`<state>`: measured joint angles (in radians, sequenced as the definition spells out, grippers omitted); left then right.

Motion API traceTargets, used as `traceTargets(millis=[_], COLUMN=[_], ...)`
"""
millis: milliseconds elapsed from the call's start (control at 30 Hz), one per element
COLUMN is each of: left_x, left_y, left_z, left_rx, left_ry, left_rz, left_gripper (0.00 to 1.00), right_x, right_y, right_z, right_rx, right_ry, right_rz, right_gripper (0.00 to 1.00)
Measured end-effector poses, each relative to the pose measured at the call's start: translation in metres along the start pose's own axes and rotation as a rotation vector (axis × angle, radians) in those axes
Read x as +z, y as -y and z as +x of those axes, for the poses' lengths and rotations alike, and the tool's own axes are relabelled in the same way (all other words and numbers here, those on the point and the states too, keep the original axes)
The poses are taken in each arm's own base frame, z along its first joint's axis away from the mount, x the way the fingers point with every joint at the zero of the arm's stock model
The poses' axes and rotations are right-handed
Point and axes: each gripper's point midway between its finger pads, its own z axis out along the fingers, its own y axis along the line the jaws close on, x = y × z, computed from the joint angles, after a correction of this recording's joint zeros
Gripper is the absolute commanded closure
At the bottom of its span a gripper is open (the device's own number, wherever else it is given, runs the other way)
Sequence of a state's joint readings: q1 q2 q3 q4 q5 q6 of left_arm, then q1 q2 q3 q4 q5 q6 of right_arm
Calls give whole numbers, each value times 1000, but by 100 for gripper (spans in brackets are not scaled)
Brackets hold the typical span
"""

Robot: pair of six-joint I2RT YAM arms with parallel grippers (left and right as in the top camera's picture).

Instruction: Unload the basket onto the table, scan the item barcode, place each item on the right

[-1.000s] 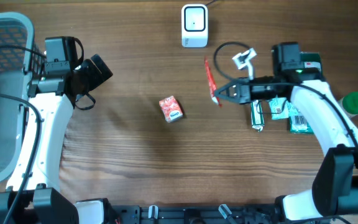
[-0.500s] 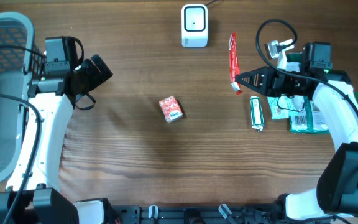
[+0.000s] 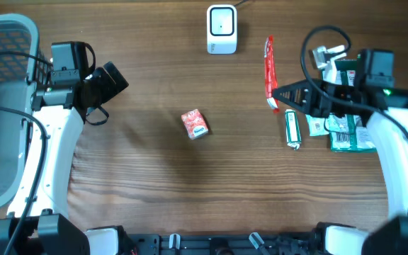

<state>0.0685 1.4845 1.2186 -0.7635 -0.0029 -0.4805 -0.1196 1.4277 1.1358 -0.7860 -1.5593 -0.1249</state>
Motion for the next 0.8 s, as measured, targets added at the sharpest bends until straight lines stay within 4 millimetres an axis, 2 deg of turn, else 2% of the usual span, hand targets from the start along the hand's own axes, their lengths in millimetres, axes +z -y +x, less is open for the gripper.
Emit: traceTargets(millis=[267,467,633,800], left_x=[0,0,0,0], left_y=[0,0,0,0], left_z=[0,0,0,0], left_rx=[0,0,0,0], left_ry=[0,0,0,0], left_rz=[0,0,0,0], left_gripper=[0,0,0,0], right_x=[-1,-2,-2,-2], right_y=[-90,-151,-183,-197], right_z=[14,29,36,29], right_rx=[-243,-550,-771,-849], right_ry=[3,7,10,12], right_rz=[0,0,1,0], right_gripper=[96,96,96,96])
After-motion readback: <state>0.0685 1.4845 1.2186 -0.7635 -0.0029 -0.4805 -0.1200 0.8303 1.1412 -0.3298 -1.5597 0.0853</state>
